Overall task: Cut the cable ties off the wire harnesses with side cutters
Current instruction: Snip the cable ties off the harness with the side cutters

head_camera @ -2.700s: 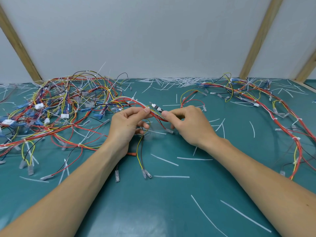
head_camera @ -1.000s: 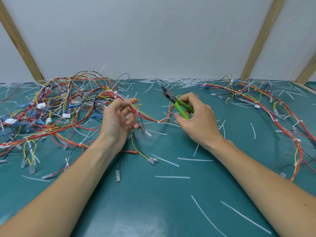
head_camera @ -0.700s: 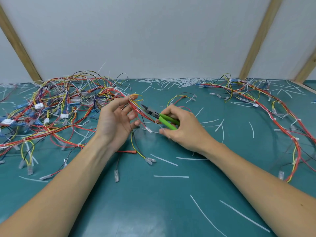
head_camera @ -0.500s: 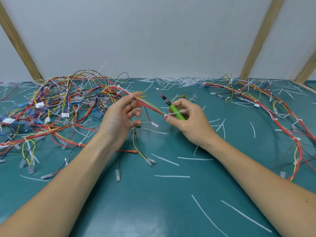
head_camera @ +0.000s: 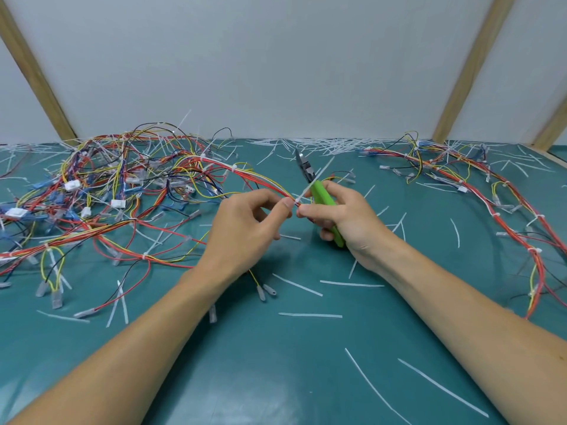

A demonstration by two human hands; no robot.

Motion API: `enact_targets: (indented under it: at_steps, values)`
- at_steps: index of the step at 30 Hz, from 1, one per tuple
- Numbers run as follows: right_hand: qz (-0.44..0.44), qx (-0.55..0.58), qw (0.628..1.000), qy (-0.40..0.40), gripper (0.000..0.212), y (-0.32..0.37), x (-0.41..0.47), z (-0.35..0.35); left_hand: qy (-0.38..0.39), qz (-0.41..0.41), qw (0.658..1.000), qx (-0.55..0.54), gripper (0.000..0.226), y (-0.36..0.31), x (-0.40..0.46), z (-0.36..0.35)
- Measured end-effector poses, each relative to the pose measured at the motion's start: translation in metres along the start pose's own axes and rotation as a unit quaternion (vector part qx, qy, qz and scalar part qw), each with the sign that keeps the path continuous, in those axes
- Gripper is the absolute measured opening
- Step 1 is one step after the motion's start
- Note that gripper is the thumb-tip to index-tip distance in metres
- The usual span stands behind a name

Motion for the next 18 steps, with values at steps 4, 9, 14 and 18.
enact_targets:
  at_steps: [4, 9, 14, 18]
  values:
    - [-0.030, 0.020, 0.998, 0.044, 0.021, -0.004, -0.002, -0.008, 0.021, 0.036, 0.995, -0.089, 0.011, 0.012, 0.003, -0.001]
    - [-0.047, 0.015, 0.998, 0.042, 0.028, -0.007, -0.001, -0.007, 0.034, 0.052, 0.986, -0.156, 0.016, 0.014, 0.003, -0.003]
    - [-0.008, 0.004, 1.000, -0.006, 0.023, -0.007, 0.000, -0.004, 0.009, 0.071, 0.987, -0.145, 0.015, 0.019, 0.004, -0.001]
    - [0.028, -0.092, 0.992, -0.085, 0.024, -0.003, 0.003, 0.012, -0.015, 0.101, 0.983, -0.150, 0.012, 0.026, 0.005, 0.003]
Point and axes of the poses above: each hand's wrist, its own x-axis towards the middle knuckle, its own z-axis out of the back of the hand, y = z × x, the point moved 7 cm from there along x, towards the middle knuckle, and after that the axes turned 3 degrees about x, right-handed, at the moved point
